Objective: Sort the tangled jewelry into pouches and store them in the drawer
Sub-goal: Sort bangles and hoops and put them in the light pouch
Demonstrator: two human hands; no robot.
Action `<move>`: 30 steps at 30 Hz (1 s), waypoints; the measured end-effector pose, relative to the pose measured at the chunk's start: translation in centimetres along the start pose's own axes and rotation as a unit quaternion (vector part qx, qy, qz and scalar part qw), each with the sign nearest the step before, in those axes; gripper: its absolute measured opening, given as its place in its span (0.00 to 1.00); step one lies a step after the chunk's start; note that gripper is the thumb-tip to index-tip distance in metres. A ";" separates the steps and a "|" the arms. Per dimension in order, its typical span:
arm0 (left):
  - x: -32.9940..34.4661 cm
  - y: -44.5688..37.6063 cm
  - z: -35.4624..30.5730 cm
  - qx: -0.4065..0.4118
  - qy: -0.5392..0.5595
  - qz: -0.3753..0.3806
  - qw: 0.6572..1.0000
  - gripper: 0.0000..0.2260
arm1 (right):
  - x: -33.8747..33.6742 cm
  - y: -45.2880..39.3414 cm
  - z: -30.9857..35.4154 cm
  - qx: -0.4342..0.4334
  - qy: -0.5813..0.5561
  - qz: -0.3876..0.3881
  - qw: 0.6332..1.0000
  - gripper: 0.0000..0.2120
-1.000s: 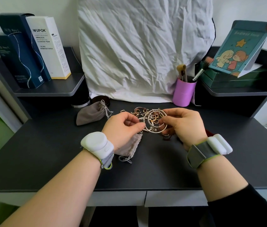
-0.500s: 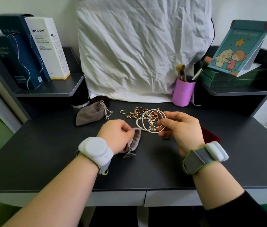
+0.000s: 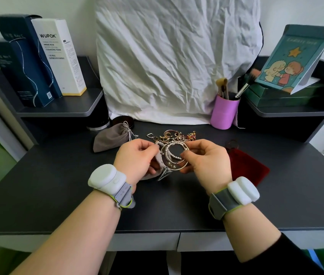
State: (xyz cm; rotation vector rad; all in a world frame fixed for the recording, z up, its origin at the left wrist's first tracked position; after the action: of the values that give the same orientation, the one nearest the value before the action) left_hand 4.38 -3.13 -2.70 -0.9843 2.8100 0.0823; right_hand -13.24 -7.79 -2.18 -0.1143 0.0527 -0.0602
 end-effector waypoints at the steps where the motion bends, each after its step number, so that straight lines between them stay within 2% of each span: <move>1: 0.0 0.0 -0.1 0.006 0.002 0.000 1.000 0.05 | 0.1 0.0 0.0 -0.004 0.009 0.001 1.000 0.14; 7: -0.1 0.3 -0.9 0.064 -0.018 -0.004 0.998 0.03 | 0.7 0.3 0.0 -0.016 0.081 0.034 0.996 0.11; 11: -0.2 0.4 -1.3 0.101 -0.057 0.016 0.993 0.04 | 1.0 0.3 0.2 -0.014 0.090 0.046 0.995 0.10; 17: 0.4 0.8 -0.9 0.130 -0.117 0.041 0.984 0.04 | 2.0 0.9 -0.2 0.118 -0.058 0.063 0.989 0.06; 20: 0.3 0.7 -0.9 0.092 -0.056 0.041 0.993 0.05 | 2.6 1.4 -0.5 0.134 -0.062 0.087 0.985 0.07; 23: 0.0 0.5 -0.9 0.042 0.033 0.037 0.998 0.05 | 2.8 1.5 -0.5 0.108 -0.033 0.110 0.987 0.04; 27: -0.1 0.7 -1.0 0.024 0.073 0.058 0.995 0.04 | 3.1 1.0 -0.1 0.078 0.010 0.122 0.989 0.02; 30: -0.2 0.9 -1.1 0.017 0.085 0.071 0.994 0.04 | 3.7 1.1 0.3 0.112 -0.029 0.146 0.983 0.03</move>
State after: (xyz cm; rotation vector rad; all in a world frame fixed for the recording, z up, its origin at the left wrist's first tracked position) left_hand 3.82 -2.42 -1.56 -0.8192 3.0227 -0.0336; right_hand -9.44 -6.89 -2.22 0.1169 0.0046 0.2298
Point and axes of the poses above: each hand's wrist, its own y-axis away from the middle knuckle, its own x-axis out of the palm, z = x × y, the point moved 6 cm from there along -y, towards the middle knuckle, and after that the axes turned 10 degrees about -z, right-handed, at the moved point
